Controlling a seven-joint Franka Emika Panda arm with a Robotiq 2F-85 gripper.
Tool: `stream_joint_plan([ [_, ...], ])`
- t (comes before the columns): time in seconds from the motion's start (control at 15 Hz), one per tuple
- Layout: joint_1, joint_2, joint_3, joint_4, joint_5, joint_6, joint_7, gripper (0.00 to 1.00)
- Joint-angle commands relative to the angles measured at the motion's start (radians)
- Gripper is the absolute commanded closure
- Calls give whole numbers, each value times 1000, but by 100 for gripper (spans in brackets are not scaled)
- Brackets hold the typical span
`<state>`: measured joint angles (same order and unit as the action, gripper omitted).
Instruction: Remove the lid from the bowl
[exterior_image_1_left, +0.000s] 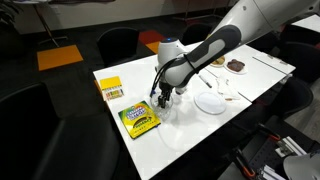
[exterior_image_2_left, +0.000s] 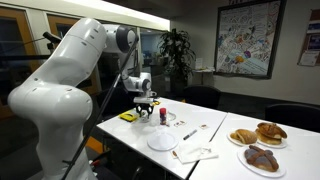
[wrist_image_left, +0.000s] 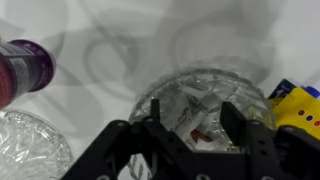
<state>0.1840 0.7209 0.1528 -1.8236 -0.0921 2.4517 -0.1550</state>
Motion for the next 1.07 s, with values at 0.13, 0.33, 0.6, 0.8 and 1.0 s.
stream_joint_plan([
  [0.13, 17, 1, -21, -5, -27, 21, 22, 80],
  [0.33, 17, -8, -20, -11, -27, 25, 26, 98],
  [0.6, 3, -49, -3, -20, -13, -3, 8, 100],
  [0.8, -3, -85, 5, -32, -4, -2, 6, 100],
  [1.0, -11, -137, 23, -60, 18, -16, 2, 100],
])
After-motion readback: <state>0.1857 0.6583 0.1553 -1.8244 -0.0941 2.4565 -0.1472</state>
